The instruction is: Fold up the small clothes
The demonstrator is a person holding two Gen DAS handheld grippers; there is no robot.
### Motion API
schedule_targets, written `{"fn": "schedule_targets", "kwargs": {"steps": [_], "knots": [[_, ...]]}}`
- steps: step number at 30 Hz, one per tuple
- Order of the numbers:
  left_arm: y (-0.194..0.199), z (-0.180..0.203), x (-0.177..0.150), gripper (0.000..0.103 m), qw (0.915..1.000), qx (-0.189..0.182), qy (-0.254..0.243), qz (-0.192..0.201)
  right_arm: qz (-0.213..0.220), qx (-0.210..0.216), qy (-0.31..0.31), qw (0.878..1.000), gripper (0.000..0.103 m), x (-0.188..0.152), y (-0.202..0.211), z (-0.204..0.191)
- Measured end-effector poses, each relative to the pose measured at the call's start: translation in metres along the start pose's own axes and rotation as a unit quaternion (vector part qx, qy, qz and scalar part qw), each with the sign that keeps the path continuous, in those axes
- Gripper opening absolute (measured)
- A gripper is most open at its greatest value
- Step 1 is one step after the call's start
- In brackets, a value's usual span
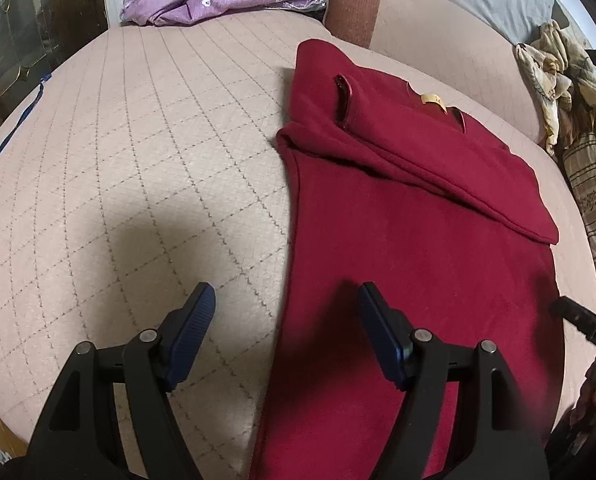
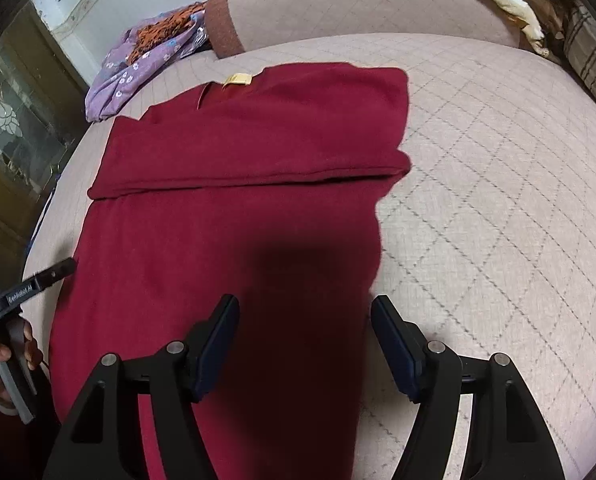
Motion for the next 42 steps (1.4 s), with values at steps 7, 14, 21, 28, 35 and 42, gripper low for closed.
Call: {"fn": "schedule_targets", "kwargs": {"steps": [7,14,21,28,35,42], "knots": [[-0.008,-0.003,0.024,0.073,0.9997,-0.009,0.017,0.014,0.012,0.017,-0.011,1.0,0.07,0.011,0.006,-0.003],[-0.017,-0.009,0.06,0.073,0.9986,-0.021,0.034,0.035,0.02,0.021,-0.008,1.0,0.072,0.013,0.0,-0.013],[-0.042,-0.005,0.084,0.073,0.9979,-0.042,0.033,0.036,0.044,0.045,0.023,0.998,0.072,0.033,-0.011,-0.055],[-0.055,-0.01,0.085,0.073,0.9992,-0.026,0.028,0.016,0.057,0.087,0.085,0.991,0.071,0.087,-0.05,-0.135],[-0.054,-0.025,0.089,0.073,0.9978,-0.037,0.055,0.01,0.066,0.133,0.195,0.97,0.075,0.153,-0.116,-0.24],[-0.055,-0.025,0.089,0.073,0.9978,-0.034,0.055,0.01,0.041,0.121,0.289,0.949,0.044,0.165,-0.162,-0.289]]}}
Point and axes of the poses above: each gripper's, at about its wrist camera, not at the fingertips, and y roughly against the way its jaws point, z to its right, x to its top, the point moved 1 cm from there along -y, roughly the way its jaws point, and after that the axes turned 2 degrees about z, right-handed, at the moved point
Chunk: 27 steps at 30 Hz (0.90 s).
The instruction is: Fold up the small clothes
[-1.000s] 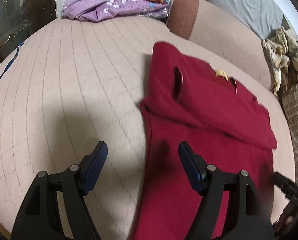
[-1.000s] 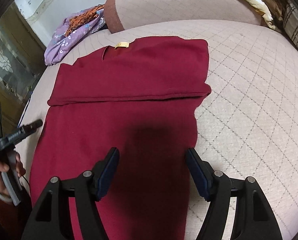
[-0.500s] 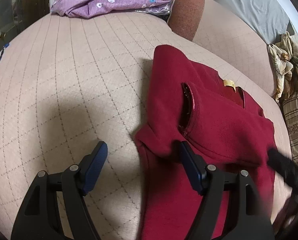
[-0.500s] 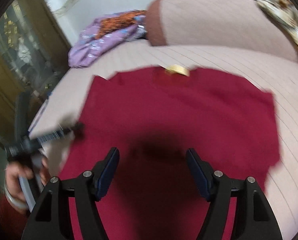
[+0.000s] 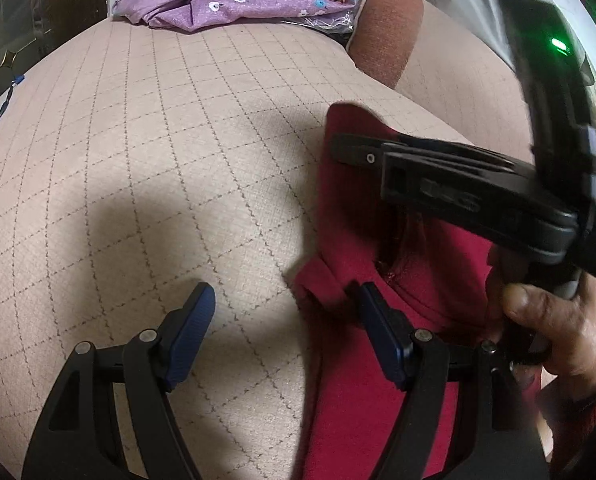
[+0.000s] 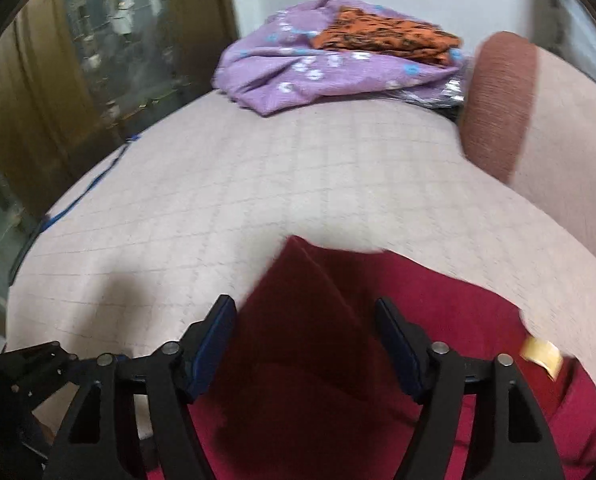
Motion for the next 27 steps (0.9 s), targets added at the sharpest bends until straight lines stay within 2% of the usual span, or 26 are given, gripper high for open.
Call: {"fn": "schedule_targets", "kwargs": {"steps": [1,2,6,8,10,11,13,15,16,19,22,24,27], "knots": [[0.0,0.0,0.0,0.073,1.0,0.001,0.0,0.0,-0.012,0.001,0.009,1.0,0.028,0.001,-0.006,-0.003],[0.0,0.0,0.0,0.073,1.0,0.001,0.001,0.0,-0.022,-0.004,0.013,1.0,0.015,0.002,-0.011,-0.005],[-0.002,-0.001,0.001,0.074,1.0,0.004,0.0,0.002,-0.02,-0.021,-0.022,0.999,0.011,0.004,-0.032,0.001],[-0.002,-0.001,0.001,0.074,1.0,0.004,-0.003,0.004,-0.014,-0.021,-0.05,0.998,0.012,0.004,-0.038,0.005],[-0.002,-0.002,0.001,0.074,1.0,0.004,-0.003,0.002,-0.009,-0.016,-0.05,0.999,0.012,0.006,-0.031,0.003],[-0.001,-0.002,0.002,0.074,1.0,0.004,0.0,0.001,-0.005,-0.008,-0.056,0.998,0.018,0.005,-0.022,0.004],[0.0,-0.003,0.002,0.074,1.0,0.003,0.004,0.001,0.009,0.005,-0.073,0.997,0.023,0.001,0.002,0.01],[0.0,-0.004,0.003,0.074,0.9999,0.003,0.01,0.001,0.029,0.013,-0.088,0.996,0.04,-0.014,0.035,0.016],[0.001,-0.004,0.003,0.074,0.9999,0.004,0.013,0.001,0.04,0.014,-0.087,0.995,0.043,-0.026,0.052,0.017],[0.001,-0.003,0.003,0.074,0.9999,0.011,0.012,0.004,0.028,0.001,-0.08,0.996,0.04,-0.052,0.064,0.017],[0.001,-0.001,0.001,0.074,0.9998,0.019,0.005,0.007,-0.005,-0.026,-0.087,0.996,0.035,-0.064,0.045,0.018],[0.002,-0.001,0.0,0.074,0.9996,0.024,0.001,0.012,0.0,-0.031,-0.103,0.994,0.035,-0.069,0.032,0.023],[0.005,0.0,0.0,0.074,0.9992,0.033,-0.006,0.02,0.002,-0.04,-0.106,0.994,0.036,-0.068,0.04,0.019]]}}
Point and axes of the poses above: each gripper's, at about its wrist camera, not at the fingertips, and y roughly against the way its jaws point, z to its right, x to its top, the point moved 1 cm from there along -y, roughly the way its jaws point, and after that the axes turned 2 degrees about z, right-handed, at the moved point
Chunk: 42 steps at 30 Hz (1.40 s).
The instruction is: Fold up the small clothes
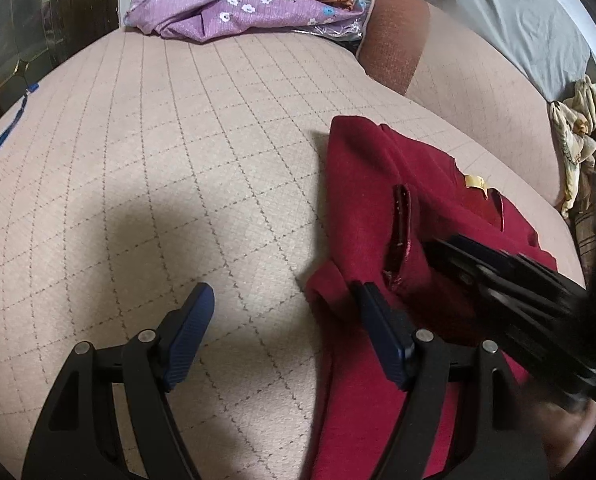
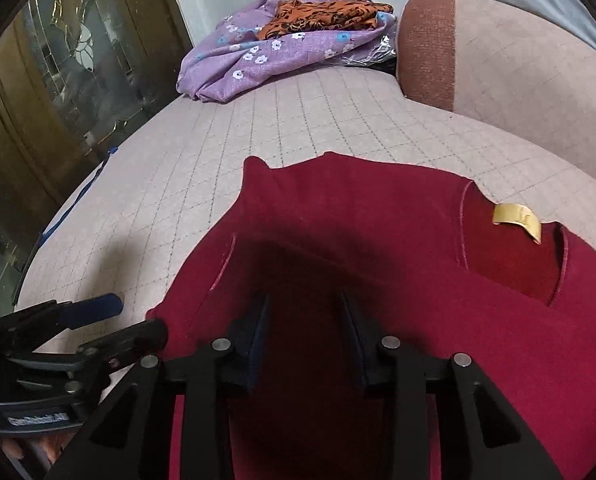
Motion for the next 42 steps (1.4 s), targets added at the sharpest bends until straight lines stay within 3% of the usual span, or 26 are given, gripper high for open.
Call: {"fn": "schedule_targets", "kwargs": {"steps": [2,4,6,11,16,22,26,33,38,42], "knots": [[0.004,0.001,-0.001,0.074,0.9999,0.007,-0.006,0.007,0.0,0.008,-0.006,1.0,0.037,-0.006,0.021,-0.002],[0.008,0.002,-0.003,0.074,0.9998,0.013,-0.013,0.013,0.005,0.015,-0.008,1.0,0.045,-0.018,0.043,-0.001],[0.013,0.004,-0.007,0.074,0.9995,0.019,-0.019,0.018,0.007,-0.004,-0.006,1.0,0.058,-0.034,0.07,0.005],[0.03,0.007,-0.024,0.077,0.9993,0.014,-0.027,0.021,0.0,-0.065,-0.037,0.997,0.059,-0.088,0.128,0.039],[0.051,0.013,-0.053,0.08,0.9991,-0.012,-0.04,-0.011,-0.029,-0.08,-0.096,0.992,0.06,-0.14,0.164,0.065],[0.093,0.01,-0.102,0.081,0.9957,-0.071,-0.041,-0.043,-0.048,-0.062,-0.141,0.987,0.07,-0.206,0.214,0.07],[0.11,0.005,-0.132,0.081,0.995,-0.063,-0.059,-0.05,-0.052,-0.042,-0.189,0.98,0.07,-0.246,0.237,0.074],[0.12,-0.006,-0.164,0.081,0.9939,-0.055,-0.049,-0.082,-0.064,-0.022,-0.232,0.97,0.072,-0.285,0.254,0.075],[0.124,-0.003,-0.183,0.081,0.9925,-0.06,-0.052,-0.093,-0.069,0.034,-0.24,0.968,0.073,-0.301,0.257,0.065],[0.125,-0.002,-0.192,0.081,0.9926,-0.058,-0.058,-0.09,-0.071,0.053,-0.223,0.971,0.073,-0.306,0.253,0.054]]}}
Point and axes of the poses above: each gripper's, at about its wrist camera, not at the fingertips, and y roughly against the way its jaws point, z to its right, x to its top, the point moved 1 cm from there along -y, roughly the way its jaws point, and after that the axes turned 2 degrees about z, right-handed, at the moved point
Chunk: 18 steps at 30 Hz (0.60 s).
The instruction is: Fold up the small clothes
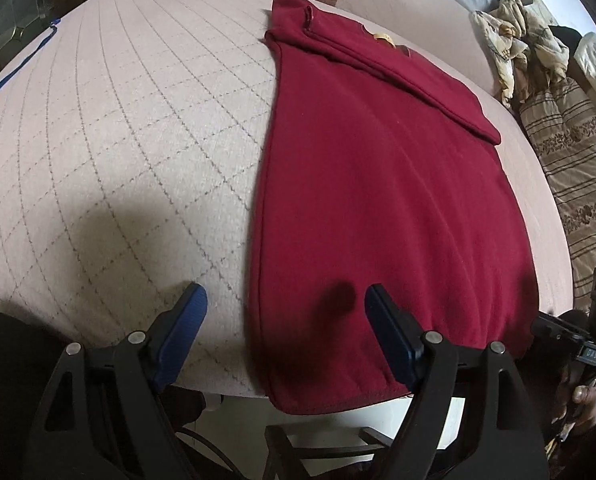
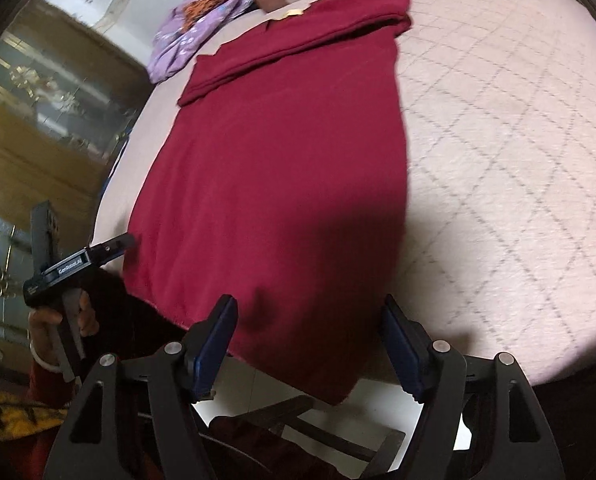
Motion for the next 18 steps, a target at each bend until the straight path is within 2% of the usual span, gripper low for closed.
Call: {"fn": "schedule_targets", "kwargs": {"steps": [8,10,12,13,14,18], "knots": [[-0.003,0.002,-0.001,0.082,1.0,-0.006,0.003,-0.006,-0.013,0.021,-0.014,1.0,0.071,-0.004,0.001,0.005],[-0.002,0.003,-0.002,0.082,0.9999,-0.012,0.006,-0.006,-0.016,0.024,-0.014,0.999,0.064,-0.005,-0.002,0.001],[0.0,0.004,-0.004,0.075,0.9997,-0.022,0.007,-0.01,-0.022,0.033,-0.016,0.999,0.037,-0.006,-0.003,0.001],[0.0,0.005,-0.005,0.073,0.9997,-0.022,0.005,-0.011,-0.026,0.041,-0.021,0.999,0.03,-0.007,-0.004,0.001],[0.001,0.006,-0.007,0.068,0.9998,-0.019,0.001,-0.012,-0.029,0.053,-0.028,0.998,0.026,-0.008,-0.005,0.002],[0.001,0.008,-0.009,0.059,0.9998,-0.016,-0.001,-0.011,-0.03,0.056,-0.03,0.998,0.026,-0.005,-0.012,0.0]]}}
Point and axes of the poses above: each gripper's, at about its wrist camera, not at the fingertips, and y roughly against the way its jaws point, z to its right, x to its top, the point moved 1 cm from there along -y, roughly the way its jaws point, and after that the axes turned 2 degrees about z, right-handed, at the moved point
